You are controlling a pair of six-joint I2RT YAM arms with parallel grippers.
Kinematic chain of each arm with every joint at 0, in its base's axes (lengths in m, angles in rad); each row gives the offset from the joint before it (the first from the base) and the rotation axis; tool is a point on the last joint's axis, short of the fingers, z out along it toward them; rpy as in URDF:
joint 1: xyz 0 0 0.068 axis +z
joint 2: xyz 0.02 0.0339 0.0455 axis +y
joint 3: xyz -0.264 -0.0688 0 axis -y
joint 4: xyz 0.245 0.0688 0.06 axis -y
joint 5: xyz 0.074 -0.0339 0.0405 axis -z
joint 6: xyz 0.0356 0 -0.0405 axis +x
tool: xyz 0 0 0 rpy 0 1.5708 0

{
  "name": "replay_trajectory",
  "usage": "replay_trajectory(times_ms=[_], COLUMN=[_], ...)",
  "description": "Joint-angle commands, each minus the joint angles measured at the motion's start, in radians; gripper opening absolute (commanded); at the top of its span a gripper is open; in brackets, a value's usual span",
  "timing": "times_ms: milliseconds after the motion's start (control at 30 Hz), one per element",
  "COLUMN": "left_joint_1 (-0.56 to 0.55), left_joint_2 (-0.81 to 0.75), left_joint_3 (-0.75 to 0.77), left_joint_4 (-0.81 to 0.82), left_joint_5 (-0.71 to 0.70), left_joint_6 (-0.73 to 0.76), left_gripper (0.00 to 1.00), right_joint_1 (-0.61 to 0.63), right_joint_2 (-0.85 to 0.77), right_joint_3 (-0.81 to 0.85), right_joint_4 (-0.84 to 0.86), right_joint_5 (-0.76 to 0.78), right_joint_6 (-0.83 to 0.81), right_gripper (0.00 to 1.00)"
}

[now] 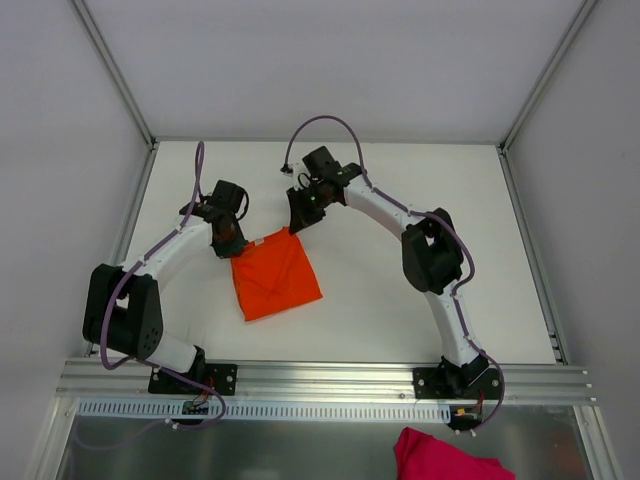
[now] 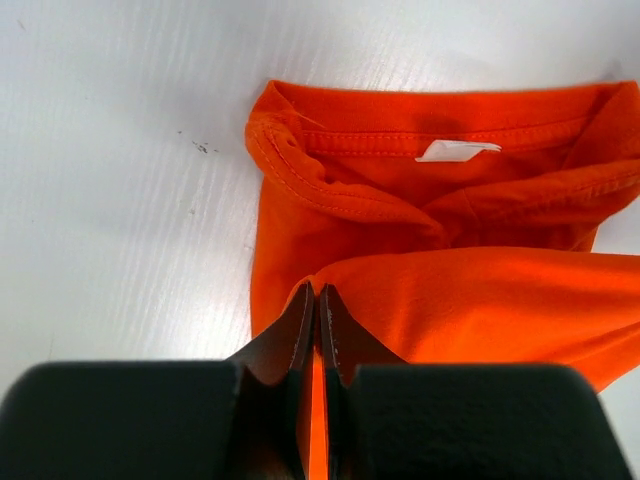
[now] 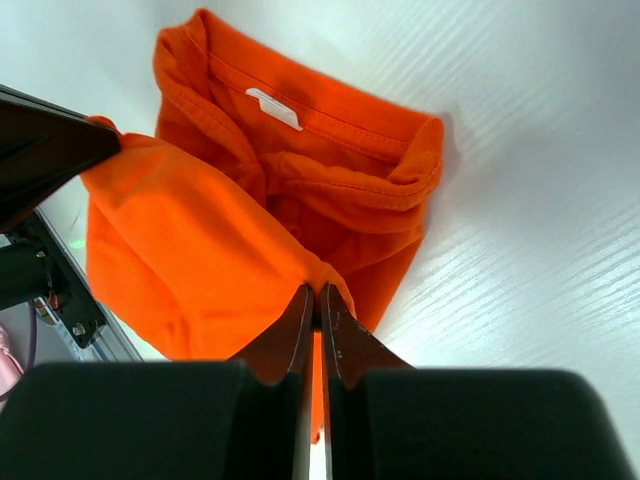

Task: Fold and stack the t-shirts
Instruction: Smooth out wrinkles on the folded tshirt

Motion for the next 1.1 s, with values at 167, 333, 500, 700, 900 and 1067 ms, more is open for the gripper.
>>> replay_trajectory(times_ms=[167, 333, 500, 700, 900, 1067], left_joint_1=[0.012, 0.018, 0.025, 0.035, 0.038, 0.036], left_joint_2=[-0.007, -0.01, -0.003, 0.074, 0.161, 0.197], left_joint_3=[0.051, 0.051, 0.067, 0.108, 0.146, 0.182], left_joint_4=[-0.033, -0.064, -0.087, -0.069, -0.027, -0.03], left_joint_5=[-0.055, -0.107, -0.163, -0.17, -0.153, -0.175], left_joint_6=[0.001, -0.017, -0.034, -0.028, -0.007, -0.002], left_gripper=[0.0, 0.0, 0.0, 0.0, 0.35, 0.86], right_joint_1=[0.003, 0.003, 0.001, 0.001, -0.005, -0.01], right_joint_2=[0.015, 0.057, 0.112, 0.155, 0.167, 0.141], right_joint_3=[0.108, 0.149, 0.207, 0.243, 0.243, 0.233], right_joint_4=[-0.031, -0.02, -0.02, -0.02, -0.026, -0.041], right_joint_5=[0.01, 0.004, 0.011, 0.024, 0.037, 0.07], right_joint_6=[-0.007, 0.005, 0.01, 0.013, 0.007, -0.008], right_gripper=[0.01, 0.01, 0.01, 0.01, 0.01, 0.37])
